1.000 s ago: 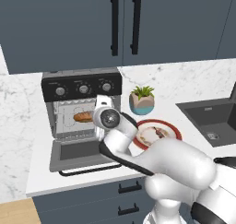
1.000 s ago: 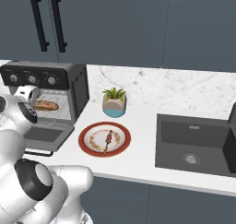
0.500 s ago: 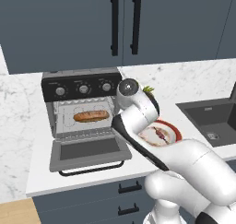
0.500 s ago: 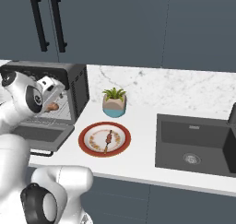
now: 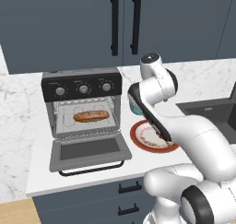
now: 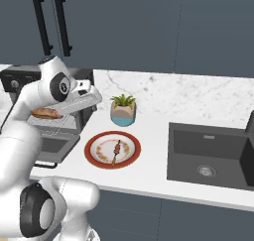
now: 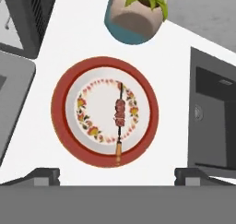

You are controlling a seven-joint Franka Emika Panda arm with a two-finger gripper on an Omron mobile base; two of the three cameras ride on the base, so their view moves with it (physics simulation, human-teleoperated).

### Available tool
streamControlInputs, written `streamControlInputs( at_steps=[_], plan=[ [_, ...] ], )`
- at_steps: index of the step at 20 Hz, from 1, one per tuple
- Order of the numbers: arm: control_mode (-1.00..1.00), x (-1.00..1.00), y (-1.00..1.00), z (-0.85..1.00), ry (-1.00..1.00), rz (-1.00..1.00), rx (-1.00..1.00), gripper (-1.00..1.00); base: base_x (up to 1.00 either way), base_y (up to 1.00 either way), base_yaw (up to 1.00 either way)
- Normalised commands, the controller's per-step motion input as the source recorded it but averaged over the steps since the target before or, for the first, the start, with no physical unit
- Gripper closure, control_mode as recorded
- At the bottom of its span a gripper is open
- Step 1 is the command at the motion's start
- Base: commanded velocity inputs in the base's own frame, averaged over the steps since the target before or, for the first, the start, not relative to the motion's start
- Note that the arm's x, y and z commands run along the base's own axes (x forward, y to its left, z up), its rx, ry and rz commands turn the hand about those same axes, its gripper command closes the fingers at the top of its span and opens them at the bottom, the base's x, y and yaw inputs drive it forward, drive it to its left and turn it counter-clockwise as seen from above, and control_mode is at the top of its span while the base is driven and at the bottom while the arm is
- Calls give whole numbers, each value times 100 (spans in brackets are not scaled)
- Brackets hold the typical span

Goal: Pick up the kebab skewer and baguette bread, and place them inside the toaster oven. Close the toaster oven door and start by setting the timer.

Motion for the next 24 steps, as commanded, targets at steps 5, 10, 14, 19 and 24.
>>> streamControlInputs(
  at_steps=[5,10,14,19,24],
  plan=[
    [-100,-4,-64,-47,-4,-11,2,-100,0,0,0],
    [-100,0,-33,-52,-8,0,3,-100,0,0,0],
    [-100,0,-3,-30,1,-4,20,-100,0,0,0],
    [-100,11,-14,-27,2,-3,26,-100,0,0,0],
    [-100,22,-9,-29,0,0,6,-100,0,0,0]
  ],
)
